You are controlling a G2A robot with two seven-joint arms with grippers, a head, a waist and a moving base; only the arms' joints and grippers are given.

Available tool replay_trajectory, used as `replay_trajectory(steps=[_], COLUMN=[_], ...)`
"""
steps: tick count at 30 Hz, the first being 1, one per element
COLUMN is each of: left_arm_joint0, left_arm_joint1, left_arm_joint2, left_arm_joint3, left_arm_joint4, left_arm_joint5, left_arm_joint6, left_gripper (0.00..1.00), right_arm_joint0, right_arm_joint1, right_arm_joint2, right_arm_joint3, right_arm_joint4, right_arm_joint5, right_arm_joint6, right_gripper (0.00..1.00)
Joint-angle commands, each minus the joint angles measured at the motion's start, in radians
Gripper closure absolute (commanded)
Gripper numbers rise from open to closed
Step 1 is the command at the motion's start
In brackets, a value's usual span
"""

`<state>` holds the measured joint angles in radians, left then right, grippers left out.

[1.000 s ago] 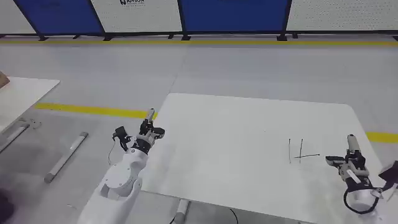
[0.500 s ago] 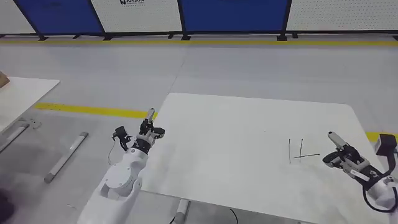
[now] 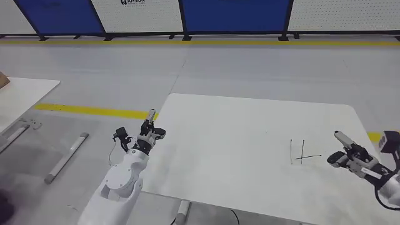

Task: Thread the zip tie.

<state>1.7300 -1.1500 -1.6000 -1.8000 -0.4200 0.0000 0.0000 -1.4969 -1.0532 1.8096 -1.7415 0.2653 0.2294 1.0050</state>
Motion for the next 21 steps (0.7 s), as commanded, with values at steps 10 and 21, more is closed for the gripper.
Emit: replay_trajectory(steps=[10, 21], left_arm_joint0=[0.0, 0.0], left_arm_joint1=[0.0, 0.0], left_arm_joint2=[0.0, 0.0], left_arm_joint3=[0.0, 0.0], left_arm_joint4=[0.0, 0.0], left_arm_joint5=[0.0, 0.0], left_arm_joint6=[0.0, 0.0], left_gripper=[0.0, 0.0], right_arm_joint0=[0.302, 0.507], right_arm_joint1=[0.071, 0.07], right_arm_joint2=[-0.076, -0.304], right_arm_joint3=[0.298, 0.616], right_arm_joint4=[-0.112, -0.229], right_arm_joint5=[0.063, 0.111], right_arm_joint6=[0.385, 0.301], right_gripper=[0.0, 0.0])
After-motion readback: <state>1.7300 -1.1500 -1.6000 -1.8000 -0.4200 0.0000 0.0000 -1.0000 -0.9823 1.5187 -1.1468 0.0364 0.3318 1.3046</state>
